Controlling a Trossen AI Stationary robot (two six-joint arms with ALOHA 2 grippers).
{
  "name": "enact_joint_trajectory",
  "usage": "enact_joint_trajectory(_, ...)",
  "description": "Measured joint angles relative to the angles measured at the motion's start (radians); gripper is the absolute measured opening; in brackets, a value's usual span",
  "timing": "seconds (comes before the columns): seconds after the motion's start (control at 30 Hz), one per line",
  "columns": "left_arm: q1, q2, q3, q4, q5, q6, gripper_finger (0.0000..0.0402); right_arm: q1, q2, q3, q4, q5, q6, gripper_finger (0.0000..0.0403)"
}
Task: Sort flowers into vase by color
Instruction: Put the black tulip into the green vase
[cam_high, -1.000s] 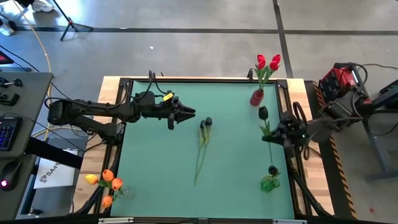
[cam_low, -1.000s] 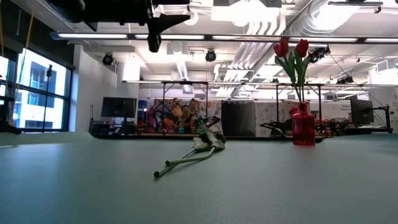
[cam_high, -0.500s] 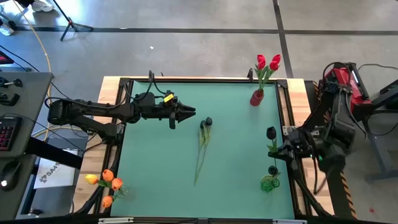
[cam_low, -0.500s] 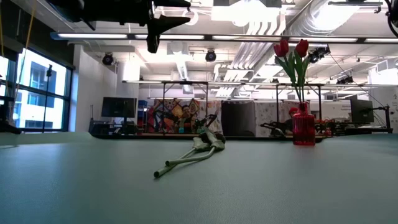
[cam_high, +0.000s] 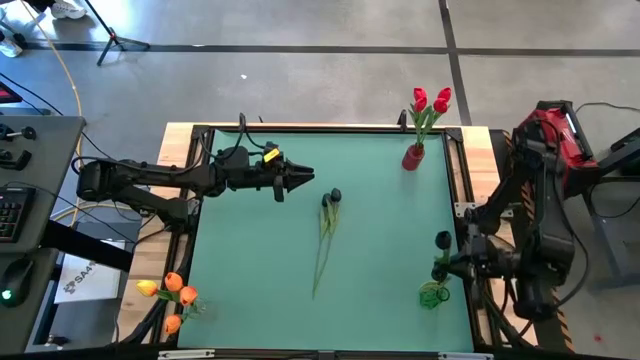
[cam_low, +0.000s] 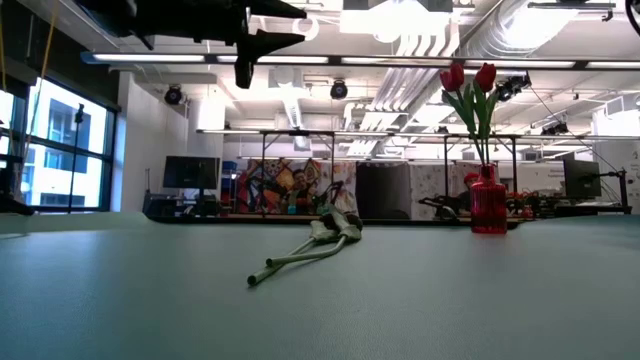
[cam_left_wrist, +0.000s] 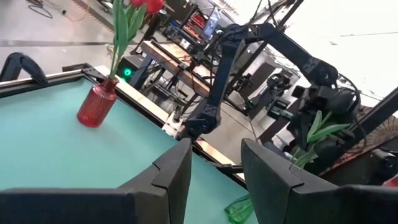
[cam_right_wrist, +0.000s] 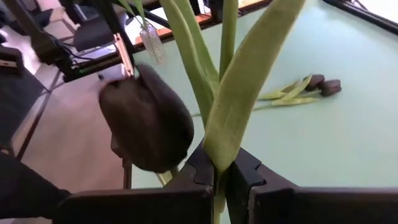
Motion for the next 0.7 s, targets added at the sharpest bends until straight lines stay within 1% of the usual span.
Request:
enact_joint_trajectory(0.07,0.000,0.000,0.000,0.000,0.001,-0.011,0.0126,0.000,0.014,0.000,-0.014,-0.007,0.040,0.0003)
enact_joint_trajectory(0.13,0.000,0.000,0.000,0.000,0.009,-0.023,0.0126,0.000,0.020,0.000,-0.028,-0.029,0.073,0.0014)
enact_joint_trajectory(0.33,-0.001,0.000,0.000,0.000,0.016,-0.026,0.0126,0.000,0.020,0.000,-0.029,-0.153,0.126,0.0079)
enact_joint_trajectory(0.4,-0.002,0.000,0.000,0.000,0.016,-0.026,0.0126,0.000,0.020,0.000,-0.024,-0.216,0.146,0.0098)
enact_joint_trajectory(0.5,-0.002,0.000,0.000,0.000,0.016,-0.025,0.0126,0.000,0.014,0.000,0.011,-0.330,0.183,0.0115)
enact_joint_trajectory(0.63,-0.002,0.000,0.000,0.000,0.017,-0.025,0.0126,0.000,-0.020,0.000,0.069,-0.499,0.220,0.0117)
enact_joint_trajectory(0.7,-0.002,0.000,0.000,0.000,0.017,-0.023,0.0126,0.000,-0.040,0.000,0.087,-0.566,0.246,0.0117)
